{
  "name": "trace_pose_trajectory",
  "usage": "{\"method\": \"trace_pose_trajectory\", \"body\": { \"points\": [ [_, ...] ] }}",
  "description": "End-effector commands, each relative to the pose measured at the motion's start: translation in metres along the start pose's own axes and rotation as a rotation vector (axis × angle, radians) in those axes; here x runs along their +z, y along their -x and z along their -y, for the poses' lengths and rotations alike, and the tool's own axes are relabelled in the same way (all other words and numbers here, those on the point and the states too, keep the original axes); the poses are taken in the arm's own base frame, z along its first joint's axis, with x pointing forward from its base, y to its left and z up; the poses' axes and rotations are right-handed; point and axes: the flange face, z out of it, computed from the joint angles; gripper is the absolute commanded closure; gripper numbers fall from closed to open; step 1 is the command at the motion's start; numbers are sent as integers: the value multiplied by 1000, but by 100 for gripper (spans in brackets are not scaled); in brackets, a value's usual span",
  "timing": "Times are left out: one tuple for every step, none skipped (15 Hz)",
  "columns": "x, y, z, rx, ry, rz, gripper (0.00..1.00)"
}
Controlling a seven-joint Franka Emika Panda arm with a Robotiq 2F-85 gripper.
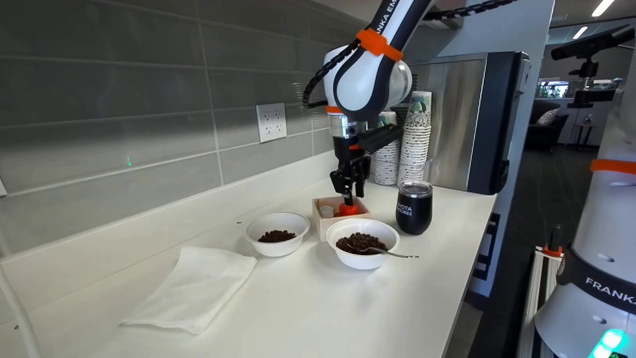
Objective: Use the spoon to stir in the closest bowl, then transfer a spoonful of contents from the closest bowl to the furthest bowl
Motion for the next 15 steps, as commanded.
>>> {"method": "trace_pose_trajectory", "body": {
  "points": [
    [9,-21,-4,1,-1,-3,51],
    [12,-25,-4,-1,-1,0,49],
    [15,-28,-3,-3,-1,3,50],
    [19,-30,-3,-2,0,9,49],
    [23,-31,-4,-1,-1,14,49],
    [27,-32,-4,0,1,19,46],
    [31,-33,-4,1,0,21,42],
    [35,-34,-4,2,-1,22,43],
    [39,-35,-2,1,0,23,44],
    [42,-35,-1,0,2,24,58],
    [45,-35,-1,-2,8,27,70],
    [46,-35,-1,-3,14,24,77],
    [45,-35,-1,-2,22,19,84],
    [42,-35,0,-2,28,12,91],
    [39,-34,1,-4,33,8,92]
  ]
}}
